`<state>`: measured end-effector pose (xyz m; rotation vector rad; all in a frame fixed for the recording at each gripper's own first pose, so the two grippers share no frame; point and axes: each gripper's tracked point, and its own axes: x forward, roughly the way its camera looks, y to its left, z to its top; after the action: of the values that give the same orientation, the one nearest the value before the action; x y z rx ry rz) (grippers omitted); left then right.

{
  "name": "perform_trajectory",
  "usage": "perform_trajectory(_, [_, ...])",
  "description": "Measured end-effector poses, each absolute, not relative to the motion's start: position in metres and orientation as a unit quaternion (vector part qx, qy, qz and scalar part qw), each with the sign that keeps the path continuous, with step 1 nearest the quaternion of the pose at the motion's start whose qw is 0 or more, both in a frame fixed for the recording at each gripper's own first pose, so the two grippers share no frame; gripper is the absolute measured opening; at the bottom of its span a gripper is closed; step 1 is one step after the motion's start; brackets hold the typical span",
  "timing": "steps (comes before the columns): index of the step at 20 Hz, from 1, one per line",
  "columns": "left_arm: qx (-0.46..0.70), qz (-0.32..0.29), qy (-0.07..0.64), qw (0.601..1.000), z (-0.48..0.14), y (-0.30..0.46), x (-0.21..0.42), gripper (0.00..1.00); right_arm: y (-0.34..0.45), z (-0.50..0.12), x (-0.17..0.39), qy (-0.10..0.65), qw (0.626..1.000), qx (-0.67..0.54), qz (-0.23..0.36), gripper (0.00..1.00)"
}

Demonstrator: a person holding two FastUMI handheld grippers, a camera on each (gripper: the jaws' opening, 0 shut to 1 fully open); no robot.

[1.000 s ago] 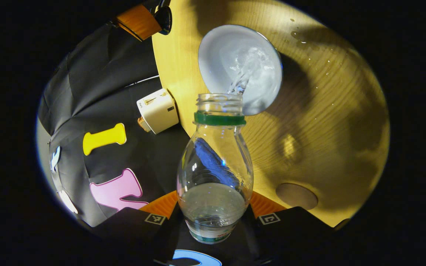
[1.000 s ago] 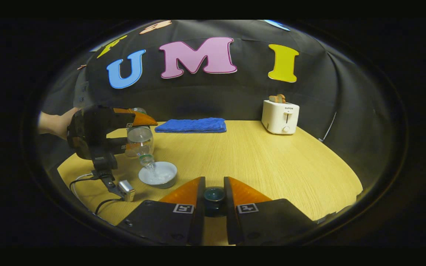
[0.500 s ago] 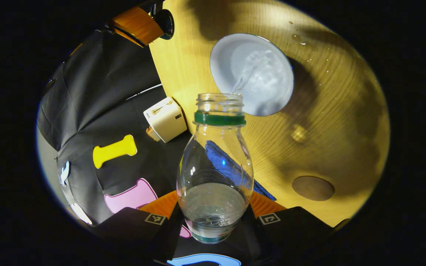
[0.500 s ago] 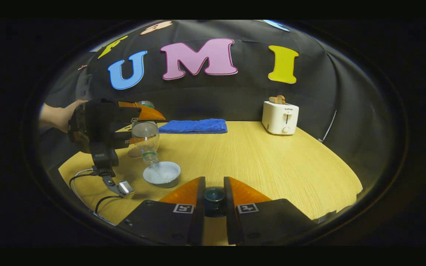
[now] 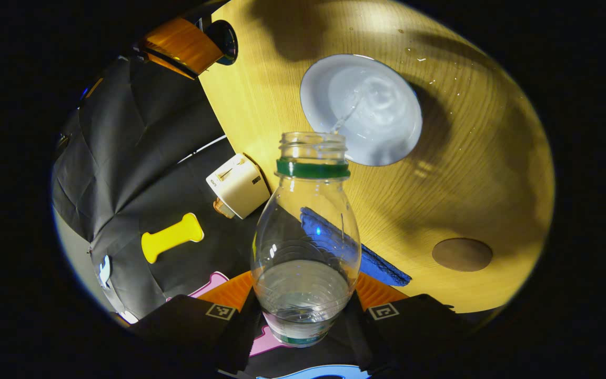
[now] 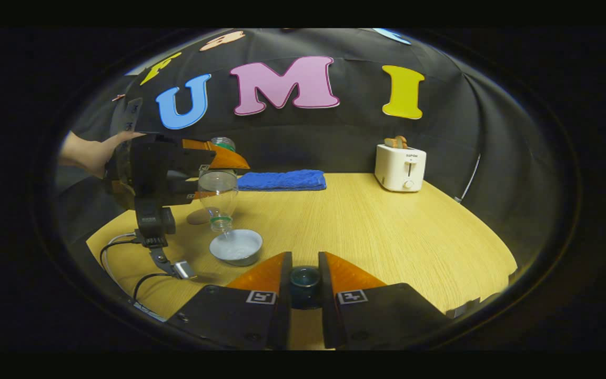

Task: Open the teacup lid with one hand, grasp the water bottle and pour water into the teacup with the other hand; after pouring, place the water bottle on the coaster and then close the teacup lid.

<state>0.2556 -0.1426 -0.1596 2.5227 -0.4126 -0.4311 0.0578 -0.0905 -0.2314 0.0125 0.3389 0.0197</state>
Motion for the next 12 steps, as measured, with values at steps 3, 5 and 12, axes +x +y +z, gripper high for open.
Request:
perform_trajectory(3, [0.94,-0.161,-0.153,0.26,-0.1598,-0.144,0.255,0.76,-0.091,-0.2275,0.0585,0.163,0.987,0.0,0.01,0.28])
perform_trajectory(5, [0.941,-0.16,-0.156,0.253,-0.1597,-0.1457,0.255,0.76,-0.0903,-0.2285,0.058,0.164,0.986,0.003,0.011,0.3])
perform_trajectory(12, [0.94,-0.167,-0.152,0.256,-0.1648,-0.1474,0.257,0.76,-0.086,-0.2325,0.0583,0.169,0.986,0.003,0.014,0.28])
